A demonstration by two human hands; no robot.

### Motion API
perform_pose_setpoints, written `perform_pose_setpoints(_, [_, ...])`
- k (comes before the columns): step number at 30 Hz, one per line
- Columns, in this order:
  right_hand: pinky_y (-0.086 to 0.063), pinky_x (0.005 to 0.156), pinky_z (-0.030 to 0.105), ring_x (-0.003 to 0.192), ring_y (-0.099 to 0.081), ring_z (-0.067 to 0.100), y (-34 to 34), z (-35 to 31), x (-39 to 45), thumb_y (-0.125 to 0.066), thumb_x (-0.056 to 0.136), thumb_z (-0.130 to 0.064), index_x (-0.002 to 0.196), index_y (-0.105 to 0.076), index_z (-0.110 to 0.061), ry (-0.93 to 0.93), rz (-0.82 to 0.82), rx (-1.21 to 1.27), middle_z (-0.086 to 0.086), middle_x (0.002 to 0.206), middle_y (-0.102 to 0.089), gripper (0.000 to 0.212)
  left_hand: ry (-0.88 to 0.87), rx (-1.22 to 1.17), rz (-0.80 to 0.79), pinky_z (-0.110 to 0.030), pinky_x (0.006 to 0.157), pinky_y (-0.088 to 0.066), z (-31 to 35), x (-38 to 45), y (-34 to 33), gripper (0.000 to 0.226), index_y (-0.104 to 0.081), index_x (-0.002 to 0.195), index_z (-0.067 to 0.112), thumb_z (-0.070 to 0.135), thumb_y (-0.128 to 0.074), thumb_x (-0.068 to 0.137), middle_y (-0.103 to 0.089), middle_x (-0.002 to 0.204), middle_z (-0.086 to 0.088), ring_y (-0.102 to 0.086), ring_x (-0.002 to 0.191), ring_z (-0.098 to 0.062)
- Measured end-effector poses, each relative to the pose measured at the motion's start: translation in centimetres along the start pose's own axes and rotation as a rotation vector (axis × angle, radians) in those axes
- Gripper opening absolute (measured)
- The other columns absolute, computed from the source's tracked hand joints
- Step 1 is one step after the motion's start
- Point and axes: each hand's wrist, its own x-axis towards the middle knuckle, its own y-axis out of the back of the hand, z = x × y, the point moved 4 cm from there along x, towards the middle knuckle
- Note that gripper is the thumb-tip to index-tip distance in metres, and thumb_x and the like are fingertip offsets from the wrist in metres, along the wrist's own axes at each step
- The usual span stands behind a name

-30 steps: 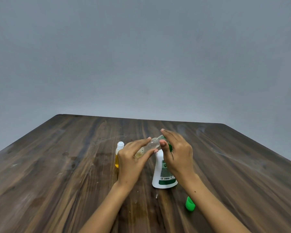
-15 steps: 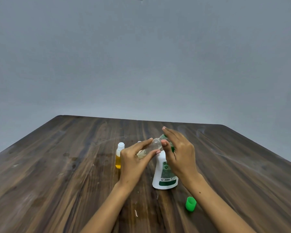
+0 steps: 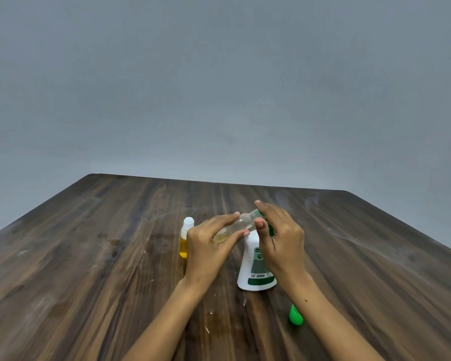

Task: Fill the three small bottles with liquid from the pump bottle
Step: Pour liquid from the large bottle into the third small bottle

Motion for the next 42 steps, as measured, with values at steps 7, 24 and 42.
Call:
perform_pose_setpoints(7, [-0.044,0.08,0.019,0.101,-0.064,0.015,0.6,-0.3,0.7,-0.019,0.095,-0.065,0.109,-0.071,-0.008,0.019,0.011,0.018,0.005,0.109,-0.07,0.079,0.015,-0.034,0.018,-0.011,0.08,-0.052,0.3,-0.2,-0.1,0.041,-0.075,0.102,0.004,0.016,-0.088,0.066,-0.073,0.098,0.005,-0.069,0.094,-0.002])
perform_pose_setpoints(24, [-0.043,0.08,0.017,0.1,-0.064,0.015,0.3,0.1,-0.2,-0.021,0.094,-0.067,0.109,-0.071,-0.009,0.0,-0.002,0.033,0.004,0.109,-0.07,0.078,0.024,-0.011,0.017,-0.007,0.082,-0.049,-0.1,-0.6,-0.3,0.04,-0.075,0.101,0.003,0.022,-0.084,0.067,-0.07,0.098,0.008,-0.062,0.096,0.015])
perform_pose_setpoints(42, [-0.039,0.103,0.032,0.122,-0.053,0.019,0.4,0.0,0.3,-0.019,0.093,-0.069,0.122,-0.063,-0.005,0.081,-0.091,-0.091,0.007,0.128,-0.06,0.083,0.009,-0.022,0.006,-0.012,0.083,-0.052,-0.2,-0.4,-0.1,0.039,-0.075,0.102,0.002,0.027,-0.08,0.073,-0.075,0.098,0.0,-0.069,0.093,-0.003])
